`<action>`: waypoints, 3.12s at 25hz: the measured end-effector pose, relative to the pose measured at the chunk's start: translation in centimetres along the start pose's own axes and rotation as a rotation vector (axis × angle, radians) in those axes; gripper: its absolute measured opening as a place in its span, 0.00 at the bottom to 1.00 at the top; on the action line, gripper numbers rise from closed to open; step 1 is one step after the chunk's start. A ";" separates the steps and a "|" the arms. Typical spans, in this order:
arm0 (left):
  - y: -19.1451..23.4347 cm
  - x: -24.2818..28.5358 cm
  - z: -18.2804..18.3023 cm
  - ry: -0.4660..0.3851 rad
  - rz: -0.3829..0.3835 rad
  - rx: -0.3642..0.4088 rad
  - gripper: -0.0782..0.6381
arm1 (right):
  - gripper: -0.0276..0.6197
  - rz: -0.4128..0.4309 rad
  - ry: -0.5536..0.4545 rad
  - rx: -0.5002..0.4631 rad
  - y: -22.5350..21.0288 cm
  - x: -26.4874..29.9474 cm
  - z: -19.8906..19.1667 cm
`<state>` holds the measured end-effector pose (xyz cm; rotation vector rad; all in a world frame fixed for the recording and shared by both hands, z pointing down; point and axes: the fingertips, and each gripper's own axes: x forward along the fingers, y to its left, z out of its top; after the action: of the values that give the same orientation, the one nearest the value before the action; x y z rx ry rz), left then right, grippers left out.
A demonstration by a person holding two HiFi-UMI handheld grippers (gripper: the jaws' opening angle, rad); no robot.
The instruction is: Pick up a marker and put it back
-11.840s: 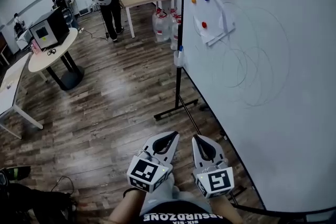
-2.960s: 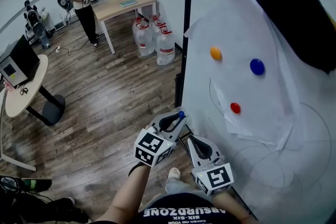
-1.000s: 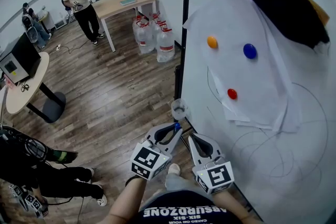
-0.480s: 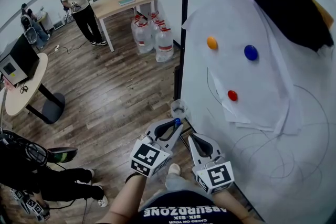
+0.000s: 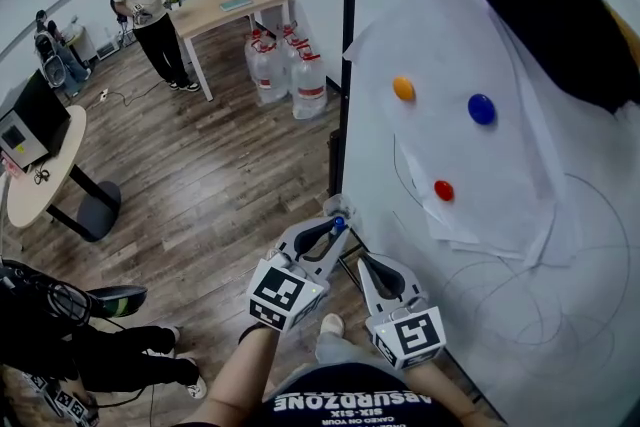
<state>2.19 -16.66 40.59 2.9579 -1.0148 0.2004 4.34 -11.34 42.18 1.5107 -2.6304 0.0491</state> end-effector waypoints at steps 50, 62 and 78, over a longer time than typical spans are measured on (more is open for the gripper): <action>7.1 7.7 -1.6 0.002 -0.046 -0.010 0.21 | 0.04 -0.004 0.059 -0.035 -2.8 5.8 -1.4; 8.3 8.9 -5.3 0.055 -0.052 -0.082 0.21 | 0.04 -0.011 0.081 -0.026 -3.1 6.3 -1.8; 8.0 9.3 -8.2 0.105 -0.071 -0.130 0.21 | 0.04 -0.012 0.094 -0.026 -2.8 6.6 -2.1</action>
<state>3.57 -28.23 49.60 2.8280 -0.8746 0.2745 3.63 -18.23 44.90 1.4790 -2.5393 0.0827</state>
